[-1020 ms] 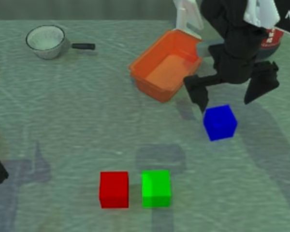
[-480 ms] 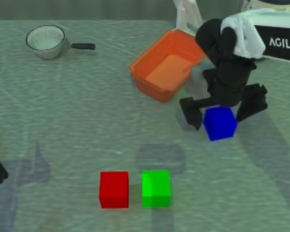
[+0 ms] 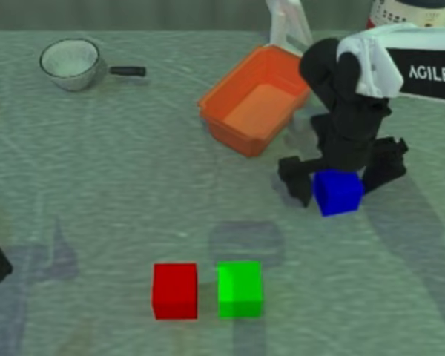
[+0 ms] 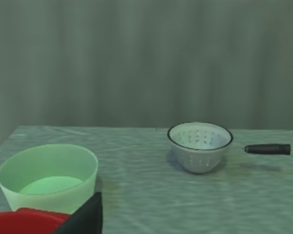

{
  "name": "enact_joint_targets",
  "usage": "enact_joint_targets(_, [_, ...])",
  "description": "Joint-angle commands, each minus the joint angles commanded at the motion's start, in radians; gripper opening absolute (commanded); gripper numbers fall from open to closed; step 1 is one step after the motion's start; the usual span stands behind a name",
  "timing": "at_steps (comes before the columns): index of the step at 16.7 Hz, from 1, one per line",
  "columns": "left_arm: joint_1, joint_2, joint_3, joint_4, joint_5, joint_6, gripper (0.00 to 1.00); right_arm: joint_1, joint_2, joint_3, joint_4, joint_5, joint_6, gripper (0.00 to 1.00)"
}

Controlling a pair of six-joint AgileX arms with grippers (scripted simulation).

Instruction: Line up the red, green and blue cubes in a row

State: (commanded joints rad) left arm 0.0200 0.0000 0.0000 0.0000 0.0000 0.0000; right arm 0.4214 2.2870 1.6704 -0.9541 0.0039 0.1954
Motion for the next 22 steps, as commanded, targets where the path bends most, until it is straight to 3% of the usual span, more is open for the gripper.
enact_joint_targets(10, [0.0,0.0,0.0,0.0,0.0,0.0,1.0,0.0,0.0,0.0,0.0,0.0,0.0,0.02])
enact_joint_targets(22, [0.0,0.0,0.0,0.0,0.0,0.0,1.0,-0.001,-0.012,0.034,-0.042,0.001,0.001,0.0])
